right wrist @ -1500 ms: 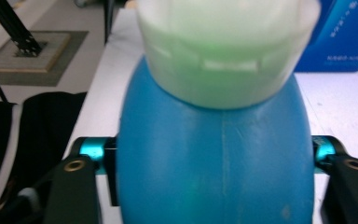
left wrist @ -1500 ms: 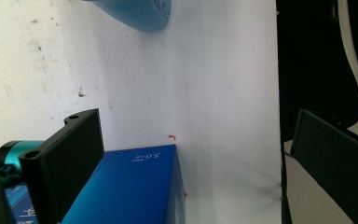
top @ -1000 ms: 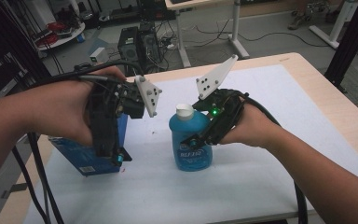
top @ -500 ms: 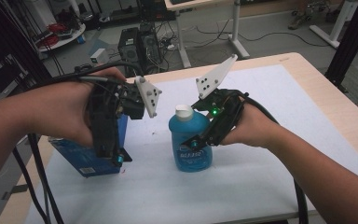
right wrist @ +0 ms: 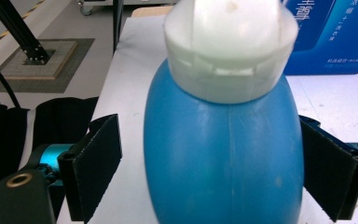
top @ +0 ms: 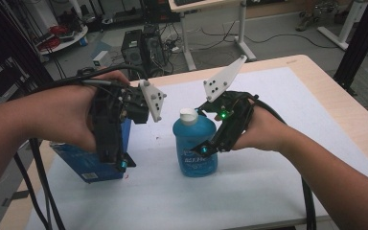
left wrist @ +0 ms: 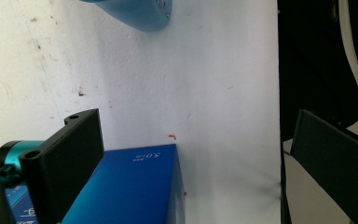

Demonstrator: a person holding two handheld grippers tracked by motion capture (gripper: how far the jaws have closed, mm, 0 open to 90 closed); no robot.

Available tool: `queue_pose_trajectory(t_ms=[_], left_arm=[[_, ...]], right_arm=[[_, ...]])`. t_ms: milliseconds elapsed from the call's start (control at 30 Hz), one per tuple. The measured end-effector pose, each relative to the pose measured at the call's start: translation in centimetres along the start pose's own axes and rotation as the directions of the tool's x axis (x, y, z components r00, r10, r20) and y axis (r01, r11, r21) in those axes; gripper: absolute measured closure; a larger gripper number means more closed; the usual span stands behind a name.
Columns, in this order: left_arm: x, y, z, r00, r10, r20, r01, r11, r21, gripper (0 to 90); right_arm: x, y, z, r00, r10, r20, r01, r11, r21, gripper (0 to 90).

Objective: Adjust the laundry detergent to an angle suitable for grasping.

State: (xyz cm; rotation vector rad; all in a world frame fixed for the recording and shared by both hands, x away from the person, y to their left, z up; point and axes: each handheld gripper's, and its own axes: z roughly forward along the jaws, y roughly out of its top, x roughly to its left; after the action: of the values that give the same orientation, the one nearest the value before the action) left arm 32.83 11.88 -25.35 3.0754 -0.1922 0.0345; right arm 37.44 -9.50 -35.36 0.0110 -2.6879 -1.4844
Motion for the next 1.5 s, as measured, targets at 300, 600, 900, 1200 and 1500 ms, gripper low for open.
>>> queue_pose_trajectory(t_ms=[300, 600, 900, 1200, 1500], left_arm=[[0.0, 0.1, 0.0, 1.0000, -0.002, -0.003, 0.002, 1.0000, 0.000, 2.5], [-0.1, 0.2, -0.1, 1.0000, 0.000, -0.001, 0.000, 1.0000, -0.002, 2.5], [0.2, 0.1, 0.0, 1.0000, -0.006, -0.002, 0.006, 1.0000, -0.004, 2.5], [0.4, 0.1, 0.0, 1.0000, -0.004, 0.002, 0.004, 1.0000, -0.004, 2.5], [0.6, 0.4, 0.2, 1.0000, -0.004, 0.004, 0.004, 1.0000, -0.002, 2.5]], right_arm=[[0.2, -0.1, -0.7, 1.0000, 0.006, 0.006, -0.006, 0.999, 0.032, 0.6], [0.2, 0.4, -2.6, 0.9998, 0.015, 0.016, -0.016, 0.998, 0.066, 0.6], [0.8, 2.7, -6.0, 0.9998, 0.003, 0.019, -0.007, 0.973, 0.232, 0.6], [1.4, 5.7, -8.3, 1.0000, 0.000, 0.005, -0.002, 0.874, 0.485, 0.6], [2.3, 7.8, -10.3, 1.0000, 0.008, -0.002, -0.004, 0.733, 0.681, 0.7]])
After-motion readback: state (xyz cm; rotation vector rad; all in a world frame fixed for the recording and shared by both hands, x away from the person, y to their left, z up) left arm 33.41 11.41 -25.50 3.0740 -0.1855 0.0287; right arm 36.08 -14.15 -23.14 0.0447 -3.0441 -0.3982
